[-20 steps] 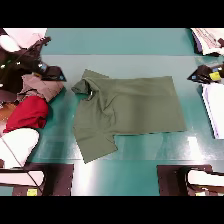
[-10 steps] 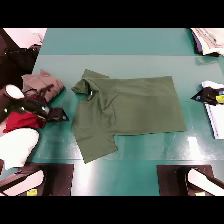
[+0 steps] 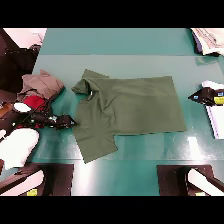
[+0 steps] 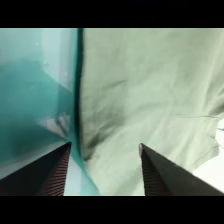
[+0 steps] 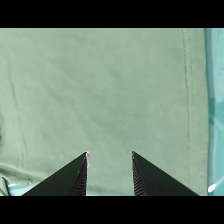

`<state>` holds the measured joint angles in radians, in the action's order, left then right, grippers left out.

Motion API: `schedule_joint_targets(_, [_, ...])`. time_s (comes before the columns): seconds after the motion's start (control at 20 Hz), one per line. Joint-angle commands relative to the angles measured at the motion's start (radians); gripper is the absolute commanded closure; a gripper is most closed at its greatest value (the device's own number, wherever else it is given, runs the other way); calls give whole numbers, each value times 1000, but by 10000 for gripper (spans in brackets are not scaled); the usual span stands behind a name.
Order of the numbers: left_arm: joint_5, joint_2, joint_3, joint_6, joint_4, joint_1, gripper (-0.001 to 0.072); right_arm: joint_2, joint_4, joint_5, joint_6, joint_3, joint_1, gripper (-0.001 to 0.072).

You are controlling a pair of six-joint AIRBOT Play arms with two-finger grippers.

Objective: Fold the shirts.

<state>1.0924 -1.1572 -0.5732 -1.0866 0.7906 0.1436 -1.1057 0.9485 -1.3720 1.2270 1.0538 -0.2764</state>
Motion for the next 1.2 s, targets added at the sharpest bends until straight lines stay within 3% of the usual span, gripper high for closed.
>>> schedule_joint_targets(0.0, [-10,-5,15,11,-23,-1,215,2,-12,4,-1,-2,0,401])
schedule_joint_targets(0.1, [-11,-6,18,11,-26,0,243,2,-11,4,-1,-2,0,401])
schedule_joint_targets(0.15, [-11,-5,18,15,-37,0,471,2,-11,8,-1,-2,0,401])
schedule_joint_targets(0.2, [-12,-5,17,27,-51,0,631,2,-10,11,-1,-2,0,401])
schedule_joint_targets(0.25, [-13,-5,17,34,-68,0,678,2,-5,11,-1,-2,0,400])
schedule_joint_targets(0.55, [-2,36,-65,39,-75,0,680,1,258,-75,-1,-3,-41,398])
schedule_joint_targets(0.6, [4,48,-98,39,-64,0,680,-1,299,-84,-1,-5,-72,364])
schedule_joint_targets(0.65, [14,55,-129,39,-62,0,680,-7,317,-90,-1,-18,-108,255])
schedule_joint_targets(0.7, [25,55,-154,39,-62,0,679,-22,307,-97,-1,-47,-156,197])
schedule_joint_targets(0.9, [29,54,-176,39,-64,0,679,-125,163,-85,-82,-232,-296,212])
schedule_joint_targets(1.15, [6,54,-176,39,-64,0,679,-200,59,37,-121,-357,-272,267])
